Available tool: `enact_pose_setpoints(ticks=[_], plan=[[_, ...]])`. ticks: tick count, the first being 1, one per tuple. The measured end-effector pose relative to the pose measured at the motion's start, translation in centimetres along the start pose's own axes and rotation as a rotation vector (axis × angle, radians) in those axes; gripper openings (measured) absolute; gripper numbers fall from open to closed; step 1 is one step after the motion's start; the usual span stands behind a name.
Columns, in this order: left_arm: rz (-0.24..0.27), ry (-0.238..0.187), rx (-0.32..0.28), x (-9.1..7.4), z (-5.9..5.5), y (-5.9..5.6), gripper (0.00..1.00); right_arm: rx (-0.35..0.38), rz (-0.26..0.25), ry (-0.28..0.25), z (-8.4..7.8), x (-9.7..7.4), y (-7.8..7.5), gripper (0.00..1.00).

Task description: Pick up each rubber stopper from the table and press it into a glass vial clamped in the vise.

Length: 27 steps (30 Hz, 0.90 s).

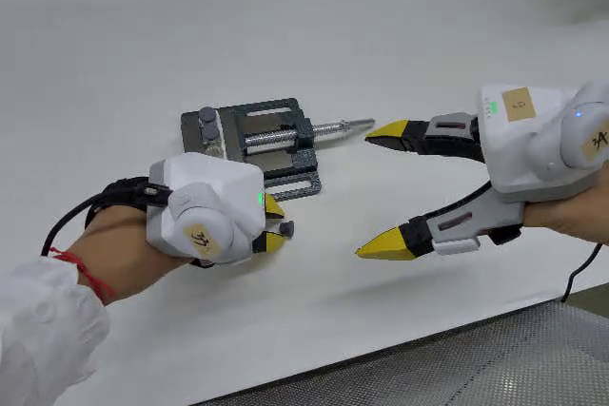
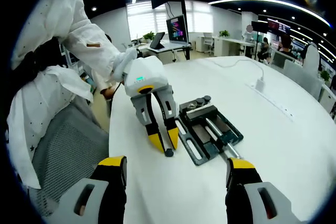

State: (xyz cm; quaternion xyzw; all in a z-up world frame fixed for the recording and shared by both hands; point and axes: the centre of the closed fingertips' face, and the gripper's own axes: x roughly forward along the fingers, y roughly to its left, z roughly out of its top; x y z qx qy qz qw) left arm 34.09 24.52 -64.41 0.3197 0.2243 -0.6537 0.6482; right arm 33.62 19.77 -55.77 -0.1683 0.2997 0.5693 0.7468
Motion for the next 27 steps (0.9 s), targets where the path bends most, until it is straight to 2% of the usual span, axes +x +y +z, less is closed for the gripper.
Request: enact_pose_setpoints(ticks=[9,27], plan=[[-0.007,-0.002,0.001,0.29,0.20,-0.19,0.06,0.003,-0.007,-0.002,0.00,-0.30,0.01,0.75],[-0.005,0.002,-0.031,0.32,-0.21,-0.29,0.04,0.009,-0.013,-0.005,0.04,-0.51,-0.05,0.73]])
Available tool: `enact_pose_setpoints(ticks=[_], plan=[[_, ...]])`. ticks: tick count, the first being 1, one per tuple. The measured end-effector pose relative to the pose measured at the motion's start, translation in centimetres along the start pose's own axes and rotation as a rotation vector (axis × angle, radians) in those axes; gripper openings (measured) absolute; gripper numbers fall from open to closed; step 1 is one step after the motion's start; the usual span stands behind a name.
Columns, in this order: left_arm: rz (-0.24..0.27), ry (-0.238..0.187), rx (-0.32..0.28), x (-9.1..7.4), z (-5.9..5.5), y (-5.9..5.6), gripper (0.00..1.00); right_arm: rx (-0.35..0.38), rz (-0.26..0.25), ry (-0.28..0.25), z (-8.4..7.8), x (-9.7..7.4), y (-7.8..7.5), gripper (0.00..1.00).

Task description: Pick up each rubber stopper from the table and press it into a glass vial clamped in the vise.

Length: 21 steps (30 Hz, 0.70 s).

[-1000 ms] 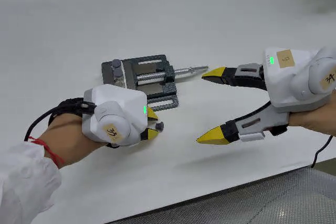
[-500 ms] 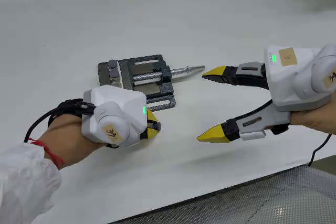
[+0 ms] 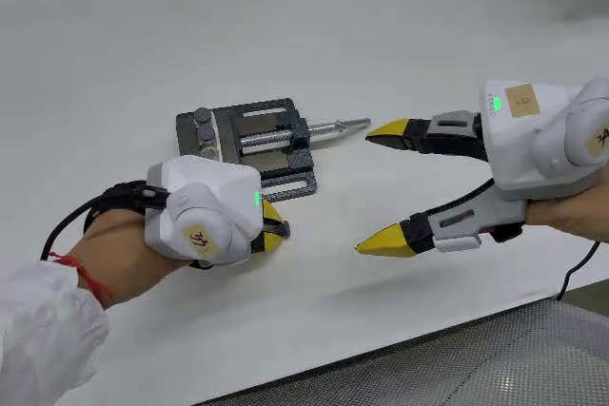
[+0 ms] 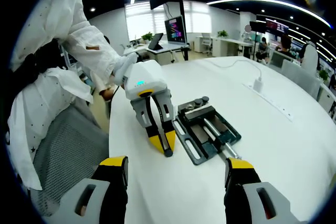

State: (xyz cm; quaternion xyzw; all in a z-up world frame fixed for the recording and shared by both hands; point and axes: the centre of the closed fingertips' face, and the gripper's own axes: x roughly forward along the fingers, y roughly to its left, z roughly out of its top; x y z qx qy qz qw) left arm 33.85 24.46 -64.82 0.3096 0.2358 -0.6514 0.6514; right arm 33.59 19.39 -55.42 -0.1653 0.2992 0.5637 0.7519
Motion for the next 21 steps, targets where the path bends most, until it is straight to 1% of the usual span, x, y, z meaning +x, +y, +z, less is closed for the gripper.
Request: enact_pose_setpoints(ticks=[6,11,14,15,16,19,21], plan=[[0.006,-0.004,-0.001,0.0,0.1,0.1,0.04,0.003,0.003,0.003,-0.1,0.1,0.1,0.73],[0.018,-0.016,-0.026,0.1,0.2,0.1,0.04,0.007,0.004,0.004,0.0,0.1,0.2,0.71],[0.027,-0.047,-0.061,-0.3,0.6,0.2,0.04,0.012,0.005,0.002,0.3,0.2,0.3,0.69],[0.033,-0.059,-0.078,-0.5,0.9,0.3,0.04,0.011,0.004,-0.007,0.6,0.2,0.4,0.68],[0.039,-0.066,-0.082,-0.7,1.1,0.3,0.04,0.013,0.003,-0.010,0.8,0.2,0.4,0.68],[0.063,-0.105,-0.121,-1.6,1.8,0.6,0.04,0.009,0.005,-0.025,1.6,0.1,0.5,0.66],[0.080,-0.132,-0.134,-2.4,2.3,0.8,0.04,0.009,0.004,-0.029,2.3,0.0,0.5,0.63]])
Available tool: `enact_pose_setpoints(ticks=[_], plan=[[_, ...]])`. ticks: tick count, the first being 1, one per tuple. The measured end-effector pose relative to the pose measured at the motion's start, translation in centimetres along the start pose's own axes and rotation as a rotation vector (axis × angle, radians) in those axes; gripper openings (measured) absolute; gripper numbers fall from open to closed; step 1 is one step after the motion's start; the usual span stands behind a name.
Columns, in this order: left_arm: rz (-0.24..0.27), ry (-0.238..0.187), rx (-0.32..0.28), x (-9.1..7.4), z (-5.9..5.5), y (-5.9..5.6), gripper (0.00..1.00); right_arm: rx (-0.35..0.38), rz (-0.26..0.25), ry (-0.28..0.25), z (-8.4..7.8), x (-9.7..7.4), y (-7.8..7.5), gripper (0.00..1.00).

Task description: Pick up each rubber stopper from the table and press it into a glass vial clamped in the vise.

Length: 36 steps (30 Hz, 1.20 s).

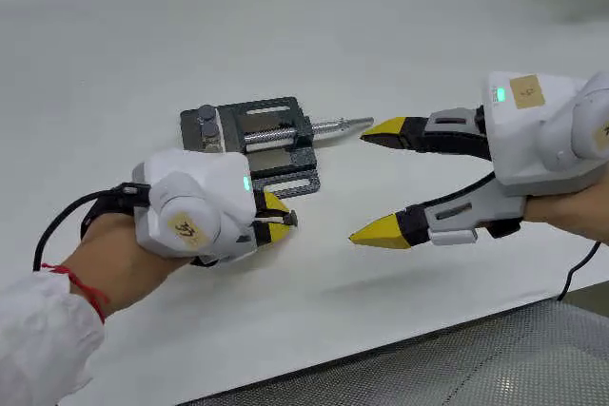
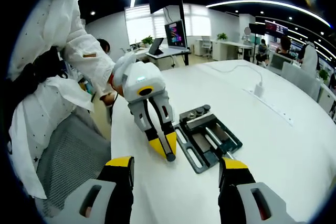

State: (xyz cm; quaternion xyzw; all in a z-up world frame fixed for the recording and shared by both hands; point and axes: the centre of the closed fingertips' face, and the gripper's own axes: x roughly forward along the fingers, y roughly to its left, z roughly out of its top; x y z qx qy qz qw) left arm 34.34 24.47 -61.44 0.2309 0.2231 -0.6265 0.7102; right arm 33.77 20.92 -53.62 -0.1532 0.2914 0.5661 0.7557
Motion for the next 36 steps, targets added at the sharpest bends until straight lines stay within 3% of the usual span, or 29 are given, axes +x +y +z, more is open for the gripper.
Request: enact_pose_setpoints(ticks=[4,9,11,17,24,36], plan=[[0.037,-0.094,-0.078,-2.0,1.9,0.3,0.04,0.014,0.009,-0.037,2.1,-0.4,0.0,0.55],[0.082,-0.191,-0.148,-4.9,4.1,0.6,0.03,0.046,0.026,-0.034,4.3,-0.7,0.0,0.46],[0.096,-0.236,-0.166,-6.1,5.2,0.6,0.03,0.044,0.042,-0.041,5.3,-0.8,0.3,0.43],[0.129,-0.307,-0.157,-8.9,7.8,0.6,0.03,0.018,0.104,-0.059,7.6,-0.5,1.4,0.37],[0.145,-0.347,-0.101,-10.9,10.1,0.3,0.03,-0.013,0.178,-0.040,9.1,-0.4,2.6,0.24],[0.140,-0.351,-0.029,-12.1,11.1,-0.3,0.03,-0.026,0.241,-0.033,10.1,-0.2,4.0,0.14]])
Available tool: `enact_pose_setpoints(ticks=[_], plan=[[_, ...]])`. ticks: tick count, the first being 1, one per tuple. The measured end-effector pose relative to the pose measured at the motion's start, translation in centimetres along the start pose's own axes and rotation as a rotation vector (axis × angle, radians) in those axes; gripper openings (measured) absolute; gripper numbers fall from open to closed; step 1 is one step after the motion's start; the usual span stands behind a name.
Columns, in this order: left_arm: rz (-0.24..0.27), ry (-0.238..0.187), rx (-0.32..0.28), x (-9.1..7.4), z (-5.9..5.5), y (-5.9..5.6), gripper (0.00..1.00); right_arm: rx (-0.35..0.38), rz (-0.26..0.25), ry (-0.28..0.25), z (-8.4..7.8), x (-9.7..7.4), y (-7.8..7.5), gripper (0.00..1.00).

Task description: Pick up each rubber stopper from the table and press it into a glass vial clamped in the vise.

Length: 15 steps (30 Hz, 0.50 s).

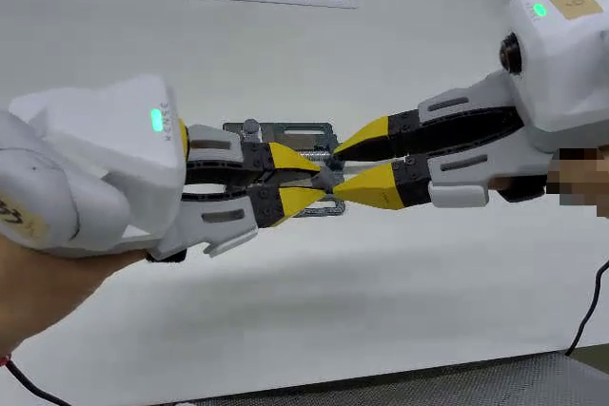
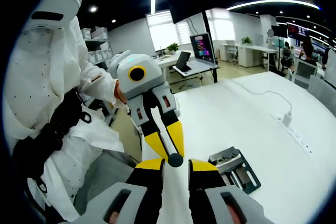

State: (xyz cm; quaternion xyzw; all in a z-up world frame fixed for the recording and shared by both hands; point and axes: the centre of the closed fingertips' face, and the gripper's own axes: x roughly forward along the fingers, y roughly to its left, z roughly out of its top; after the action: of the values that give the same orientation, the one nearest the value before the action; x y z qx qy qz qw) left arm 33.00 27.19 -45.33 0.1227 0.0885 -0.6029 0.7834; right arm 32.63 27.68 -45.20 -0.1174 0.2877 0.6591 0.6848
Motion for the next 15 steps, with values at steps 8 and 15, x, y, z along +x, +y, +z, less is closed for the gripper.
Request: enact_pose_setpoints(ticks=[8,15], plan=[[-0.015,-0.012,0.013,-0.30,0.51,-0.23,0.03,-0.009,0.027,0.001,0.35,0.25,0.83,0.08],[-0.028,-0.013,0.020,-0.52,0.69,-0.32,0.03,-0.011,0.034,-0.006,0.64,0.32,1.13,0.08]])
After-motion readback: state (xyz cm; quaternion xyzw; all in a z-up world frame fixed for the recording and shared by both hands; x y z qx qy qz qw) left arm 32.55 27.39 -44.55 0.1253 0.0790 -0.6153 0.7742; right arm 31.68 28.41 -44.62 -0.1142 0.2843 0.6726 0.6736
